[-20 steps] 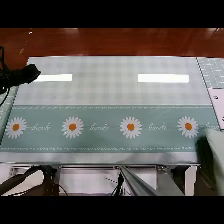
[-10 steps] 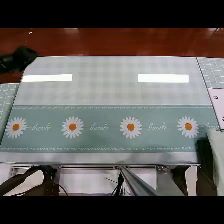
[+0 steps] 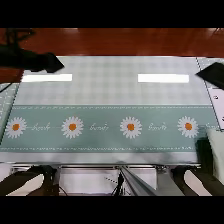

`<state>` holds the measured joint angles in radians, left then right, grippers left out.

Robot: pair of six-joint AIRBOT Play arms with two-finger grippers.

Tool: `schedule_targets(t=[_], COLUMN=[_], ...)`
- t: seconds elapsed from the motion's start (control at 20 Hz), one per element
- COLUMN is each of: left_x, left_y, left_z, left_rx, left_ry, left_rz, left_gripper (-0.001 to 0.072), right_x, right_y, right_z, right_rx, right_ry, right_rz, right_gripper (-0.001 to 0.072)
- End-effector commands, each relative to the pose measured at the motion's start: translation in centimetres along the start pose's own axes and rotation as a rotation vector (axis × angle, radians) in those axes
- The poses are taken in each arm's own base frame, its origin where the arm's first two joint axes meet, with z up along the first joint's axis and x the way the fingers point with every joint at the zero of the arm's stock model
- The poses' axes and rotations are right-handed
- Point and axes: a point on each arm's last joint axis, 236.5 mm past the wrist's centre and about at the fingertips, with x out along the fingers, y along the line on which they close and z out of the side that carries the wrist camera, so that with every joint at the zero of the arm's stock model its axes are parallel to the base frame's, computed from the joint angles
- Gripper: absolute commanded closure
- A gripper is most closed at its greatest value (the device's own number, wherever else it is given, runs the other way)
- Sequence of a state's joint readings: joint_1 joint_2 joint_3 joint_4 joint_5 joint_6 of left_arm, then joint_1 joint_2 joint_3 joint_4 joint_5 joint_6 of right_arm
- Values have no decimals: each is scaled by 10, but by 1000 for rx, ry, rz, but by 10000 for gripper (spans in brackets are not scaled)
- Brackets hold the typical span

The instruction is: Fold the shirts.

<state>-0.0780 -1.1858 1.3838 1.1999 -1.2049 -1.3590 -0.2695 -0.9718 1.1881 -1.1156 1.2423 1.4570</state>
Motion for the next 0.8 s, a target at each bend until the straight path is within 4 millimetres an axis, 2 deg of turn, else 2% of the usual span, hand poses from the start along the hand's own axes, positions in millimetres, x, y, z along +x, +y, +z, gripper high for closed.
schedule_targets(t=[0.0,0.15,0.3,0.75], left_x=[16,34,37,37], left_y=[2,-15,-12,-10], left_z=[-52,-58,-52,-52], left_rx=[122,160,144,139], left_ry=[259,293,270,270], left_rz=[185,160,165,167], left_gripper=[135,134,134,134], right_x=[60,74,76,76], right_y=[25,26,27,27], right_z=[-40,-50,-52,-51], right_rx=[-233,-318,-320,-319], right_ry=[199,239,245,245], right_rz=[-103,-173,-172,-173], right_gripper=[145,144,145,147])
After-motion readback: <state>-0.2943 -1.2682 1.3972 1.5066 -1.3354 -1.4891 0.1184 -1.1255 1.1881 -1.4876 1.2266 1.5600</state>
